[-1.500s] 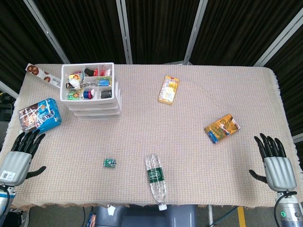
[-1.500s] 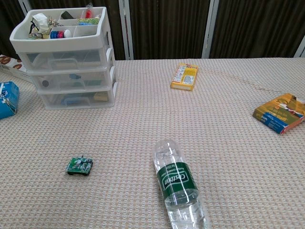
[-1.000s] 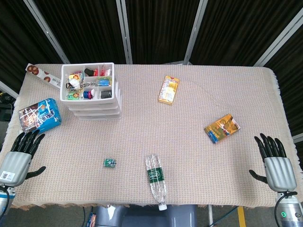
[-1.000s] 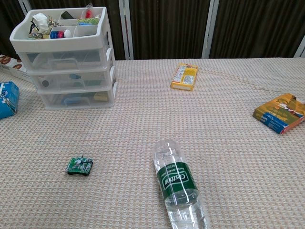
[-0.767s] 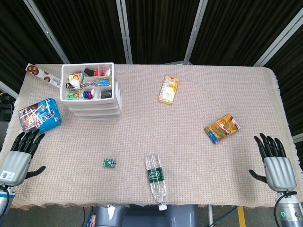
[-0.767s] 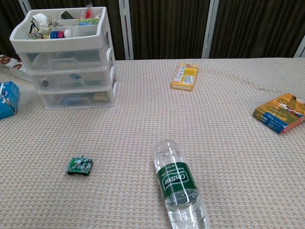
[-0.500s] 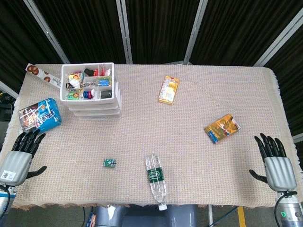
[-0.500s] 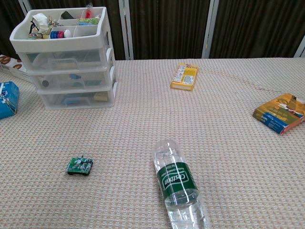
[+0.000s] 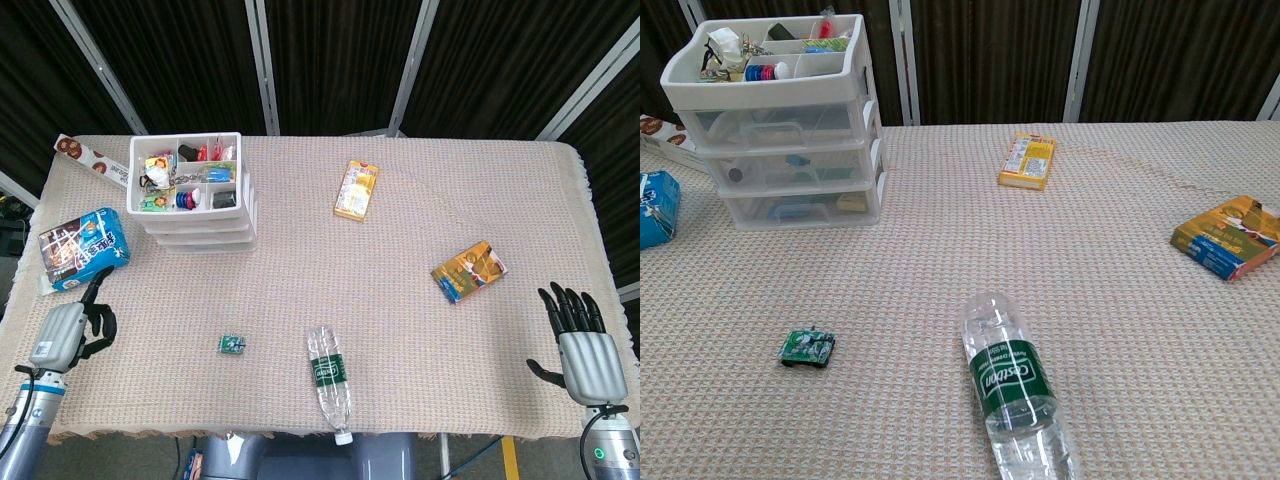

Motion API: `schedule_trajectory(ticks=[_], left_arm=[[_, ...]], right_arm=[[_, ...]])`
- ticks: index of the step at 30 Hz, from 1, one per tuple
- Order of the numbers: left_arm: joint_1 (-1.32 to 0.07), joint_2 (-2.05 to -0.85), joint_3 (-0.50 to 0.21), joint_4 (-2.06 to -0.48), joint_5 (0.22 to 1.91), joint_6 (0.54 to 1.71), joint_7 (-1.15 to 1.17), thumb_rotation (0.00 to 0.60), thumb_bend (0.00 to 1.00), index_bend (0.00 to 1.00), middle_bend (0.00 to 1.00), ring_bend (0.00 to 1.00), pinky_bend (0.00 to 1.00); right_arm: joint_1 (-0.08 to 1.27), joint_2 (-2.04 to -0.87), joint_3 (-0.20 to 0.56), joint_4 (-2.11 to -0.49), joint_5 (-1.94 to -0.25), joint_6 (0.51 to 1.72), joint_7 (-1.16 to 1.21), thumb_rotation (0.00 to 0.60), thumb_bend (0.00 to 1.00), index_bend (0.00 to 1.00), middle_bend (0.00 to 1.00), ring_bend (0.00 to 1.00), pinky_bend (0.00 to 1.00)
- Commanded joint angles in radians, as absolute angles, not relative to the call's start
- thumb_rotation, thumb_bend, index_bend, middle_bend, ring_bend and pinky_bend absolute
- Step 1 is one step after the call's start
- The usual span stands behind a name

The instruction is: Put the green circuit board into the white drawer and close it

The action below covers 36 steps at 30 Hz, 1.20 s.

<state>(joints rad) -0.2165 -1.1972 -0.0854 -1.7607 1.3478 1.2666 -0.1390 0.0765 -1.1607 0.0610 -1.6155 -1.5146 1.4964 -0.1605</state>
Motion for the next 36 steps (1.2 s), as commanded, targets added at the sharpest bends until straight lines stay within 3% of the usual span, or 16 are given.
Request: schedule_trajectory(ticks=[1, 5, 13, 36], left_arm=[[-0.294, -1.219, -0.147, -1.832, 1.198, 1.132, -0.163, 0.6, 0.66, 0.0, 0.85, 0.8, 0.6], [-0.354, -1.243, -0.193, -1.851, 1.046, 1.027, -0.169, 0.6, 0.69, 0.0, 0.87, 0.83, 0.61], [-0.453, -1.305, -0.252, -1.796, 0.856, 0.927, -0.13, 0.6, 0.7, 0.0, 0.88, 0.83, 0.62], [-0.574, -1.431, -0.321, -1.66, 0.626, 0.866, -0.14, 0.6, 0.7, 0.0, 0.88, 0.83, 0.62]], right_arm=[[0.076, -1.16, 0.061, -1.616, -1.514, 1.495, -0.16, 0.6, 0.0, 0.05, 0.0, 0.0, 0.0], [0.077, -1.159, 0.061, -1.617, -1.513, 1.493, -0.158, 0.6, 0.0, 0.05, 0.0, 0.0, 0.0], [0.078, -1.158, 0.061, -1.618, -1.511, 1.49, -0.152, 0.6, 0.0, 0.05, 0.0, 0.0, 0.0], [0.078, -1.154, 0.058, -1.623, -1.515, 1.488, -0.137, 0.6, 0.0, 0.05, 0.0, 0.0, 0.0]])
